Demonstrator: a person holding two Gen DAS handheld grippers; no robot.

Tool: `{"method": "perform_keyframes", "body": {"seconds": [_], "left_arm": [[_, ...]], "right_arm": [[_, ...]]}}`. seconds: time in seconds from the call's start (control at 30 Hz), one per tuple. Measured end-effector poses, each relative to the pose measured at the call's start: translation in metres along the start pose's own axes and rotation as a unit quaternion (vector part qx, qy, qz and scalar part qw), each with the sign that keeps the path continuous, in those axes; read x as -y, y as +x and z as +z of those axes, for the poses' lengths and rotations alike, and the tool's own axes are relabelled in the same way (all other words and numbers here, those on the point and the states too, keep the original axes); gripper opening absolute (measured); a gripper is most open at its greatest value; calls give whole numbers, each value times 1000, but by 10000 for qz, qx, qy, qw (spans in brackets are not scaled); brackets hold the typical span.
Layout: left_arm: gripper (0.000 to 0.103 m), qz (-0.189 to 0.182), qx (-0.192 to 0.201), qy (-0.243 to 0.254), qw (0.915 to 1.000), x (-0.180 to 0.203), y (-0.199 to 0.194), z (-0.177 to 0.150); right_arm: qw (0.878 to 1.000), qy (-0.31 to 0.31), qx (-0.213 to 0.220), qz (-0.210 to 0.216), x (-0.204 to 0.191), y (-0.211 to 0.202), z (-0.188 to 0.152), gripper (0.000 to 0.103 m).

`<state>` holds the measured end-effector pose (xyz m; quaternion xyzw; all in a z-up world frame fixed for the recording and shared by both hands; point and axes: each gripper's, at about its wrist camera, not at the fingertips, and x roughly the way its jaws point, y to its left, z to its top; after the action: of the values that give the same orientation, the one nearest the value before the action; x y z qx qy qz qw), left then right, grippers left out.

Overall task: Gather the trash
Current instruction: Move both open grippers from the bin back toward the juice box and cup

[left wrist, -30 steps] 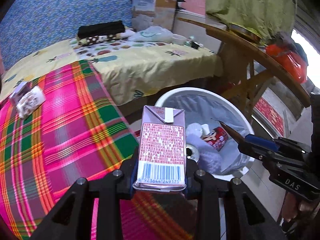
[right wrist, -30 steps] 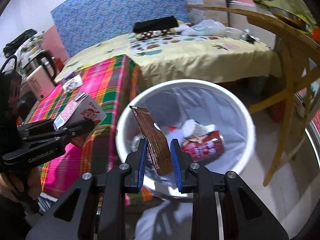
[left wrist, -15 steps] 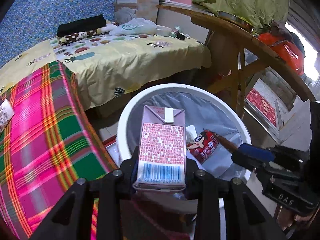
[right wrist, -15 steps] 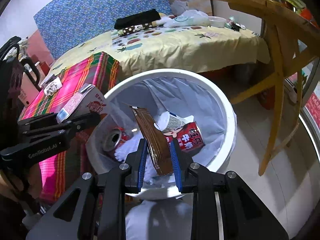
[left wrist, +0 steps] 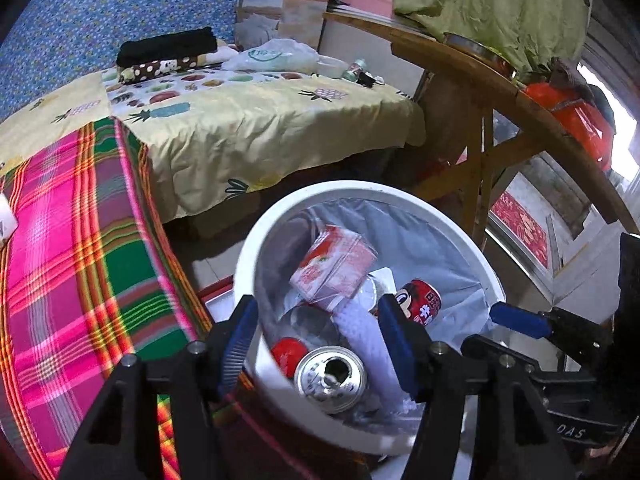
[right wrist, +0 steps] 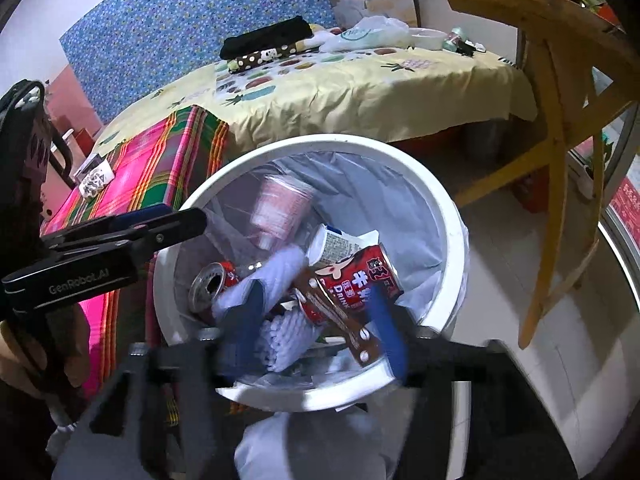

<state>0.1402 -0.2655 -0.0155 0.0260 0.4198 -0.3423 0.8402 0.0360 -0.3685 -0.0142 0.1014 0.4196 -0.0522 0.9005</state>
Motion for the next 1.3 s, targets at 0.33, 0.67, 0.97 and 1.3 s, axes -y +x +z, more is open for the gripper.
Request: {"method": "perform_keyframes", "body": {"seconds": [0.33, 0.67, 0.97, 1.3], "left_arm": [[64, 217, 192, -76, 9996, -11, -34, -15], [64, 512, 321, -339, 9976, -37, -65, -37], [64, 913, 427, -816, 9916, -74, -93, -65], [64, 1415, 564, -1191, 9811, -113, -125, -90]], "right_arm": [[9995, -255, 172, 64, -24, -17, 2, 61], [9972, -635, 240, 310, -61, -24, 0, 61], [9938, -885, 156, 653, -94, -18, -6, 61], [9873, -1271, 22, 953, -135, -12, -9, 61]]}}
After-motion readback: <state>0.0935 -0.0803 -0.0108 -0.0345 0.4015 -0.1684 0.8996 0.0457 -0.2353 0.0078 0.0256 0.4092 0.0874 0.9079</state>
